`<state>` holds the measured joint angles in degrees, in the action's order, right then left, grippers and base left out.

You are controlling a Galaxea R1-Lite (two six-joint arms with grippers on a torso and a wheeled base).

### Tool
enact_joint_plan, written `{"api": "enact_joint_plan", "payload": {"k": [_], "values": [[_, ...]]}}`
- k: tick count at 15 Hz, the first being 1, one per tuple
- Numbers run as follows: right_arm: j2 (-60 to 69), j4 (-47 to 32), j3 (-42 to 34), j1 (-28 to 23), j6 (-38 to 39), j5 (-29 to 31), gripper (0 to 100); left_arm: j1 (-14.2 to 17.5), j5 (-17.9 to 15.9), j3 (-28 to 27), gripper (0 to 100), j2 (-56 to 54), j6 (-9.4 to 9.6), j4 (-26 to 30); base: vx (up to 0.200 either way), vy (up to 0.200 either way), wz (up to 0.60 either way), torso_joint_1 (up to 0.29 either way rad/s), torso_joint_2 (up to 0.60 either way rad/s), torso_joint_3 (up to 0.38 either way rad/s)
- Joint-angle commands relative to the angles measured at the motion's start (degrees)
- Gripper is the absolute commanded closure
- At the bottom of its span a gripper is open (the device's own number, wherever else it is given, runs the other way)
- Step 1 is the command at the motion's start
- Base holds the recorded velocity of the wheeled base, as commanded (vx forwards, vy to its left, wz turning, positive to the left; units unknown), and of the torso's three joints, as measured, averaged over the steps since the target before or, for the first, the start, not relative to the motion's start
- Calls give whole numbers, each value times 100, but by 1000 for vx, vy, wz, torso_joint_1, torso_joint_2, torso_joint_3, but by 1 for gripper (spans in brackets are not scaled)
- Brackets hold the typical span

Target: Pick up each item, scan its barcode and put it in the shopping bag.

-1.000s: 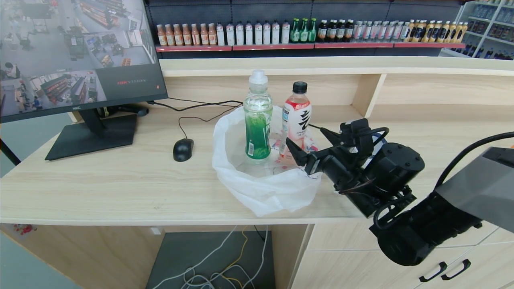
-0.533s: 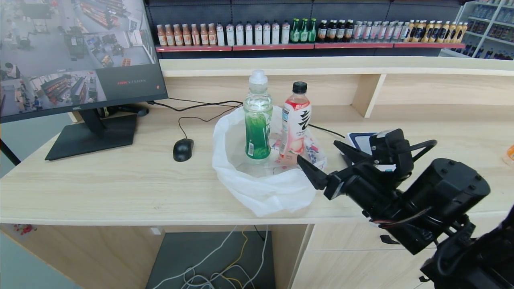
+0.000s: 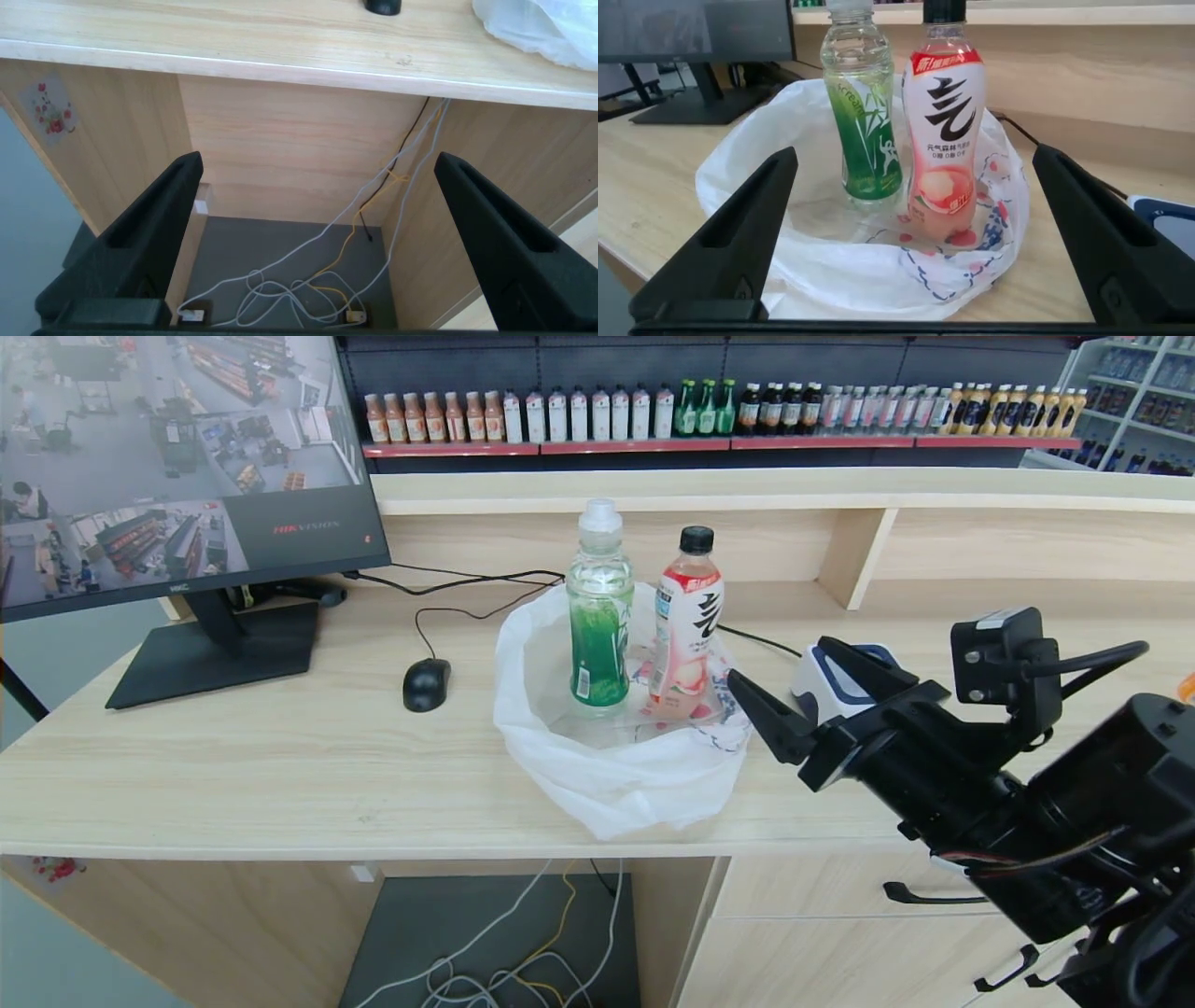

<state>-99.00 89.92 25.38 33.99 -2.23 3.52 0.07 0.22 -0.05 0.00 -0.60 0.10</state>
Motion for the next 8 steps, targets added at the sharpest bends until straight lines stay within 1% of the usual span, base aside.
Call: {"api": "enact_joint_plan", "payload": {"k": [1,2,5,8], "values": [[-5,8,2,3,3,-1,0,1,4,-4,0,0,-2,-1,0,0,0,0,0,0],[12,8,-42,3,3,-1,0,1,-4,-4,0,0,-11,-1,0,0,0,0,0,0],[65,8,-68,11,3,-1,0,1,-4,-4,0,0,-2,-1,-200,0,0,6,2,4],[56,8,-68,11,3,-1,0,1,4,-4,0,0,7,-1,0,0,0,0,0,0]]}}
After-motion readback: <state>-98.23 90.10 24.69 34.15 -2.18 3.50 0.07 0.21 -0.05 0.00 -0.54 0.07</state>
